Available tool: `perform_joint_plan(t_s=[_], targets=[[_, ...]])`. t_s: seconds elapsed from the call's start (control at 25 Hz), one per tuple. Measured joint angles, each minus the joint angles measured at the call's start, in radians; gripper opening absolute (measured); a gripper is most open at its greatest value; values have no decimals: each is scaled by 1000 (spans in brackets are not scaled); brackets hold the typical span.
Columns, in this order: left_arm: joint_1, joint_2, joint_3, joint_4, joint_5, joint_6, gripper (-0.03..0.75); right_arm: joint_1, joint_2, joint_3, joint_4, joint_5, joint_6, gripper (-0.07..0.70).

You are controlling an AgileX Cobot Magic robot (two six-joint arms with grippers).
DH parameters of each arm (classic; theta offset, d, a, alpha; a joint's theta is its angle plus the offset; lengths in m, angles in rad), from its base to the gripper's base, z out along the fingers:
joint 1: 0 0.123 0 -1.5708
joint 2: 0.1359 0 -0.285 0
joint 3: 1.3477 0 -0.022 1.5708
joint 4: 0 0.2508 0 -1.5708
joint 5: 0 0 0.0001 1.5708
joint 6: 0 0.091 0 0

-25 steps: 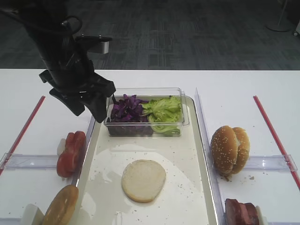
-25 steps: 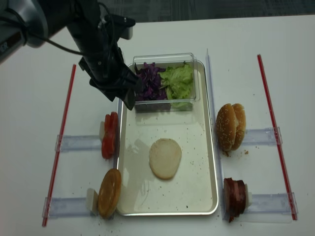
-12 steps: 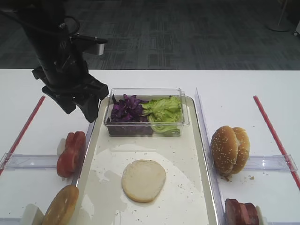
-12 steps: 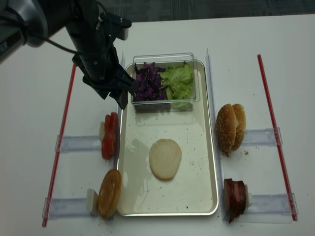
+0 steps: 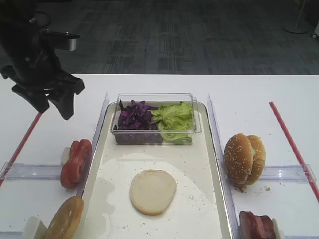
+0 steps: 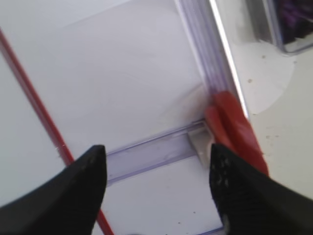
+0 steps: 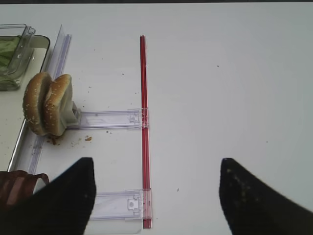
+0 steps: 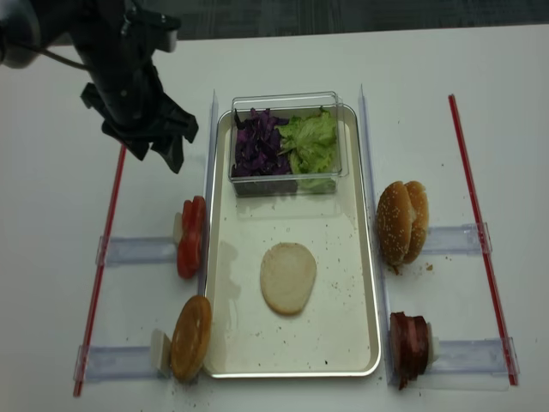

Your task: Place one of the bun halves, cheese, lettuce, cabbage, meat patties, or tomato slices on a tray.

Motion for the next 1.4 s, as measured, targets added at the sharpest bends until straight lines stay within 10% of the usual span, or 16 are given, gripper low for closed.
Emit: perform_joint_plan(t_s=[0.52, 1.4], targets=[[222, 0, 0, 10, 0, 0, 421, 0, 0, 0, 0, 0, 0, 551], [232, -145, 79, -74, 4, 72, 421, 0, 0, 0, 0, 0, 0, 551]])
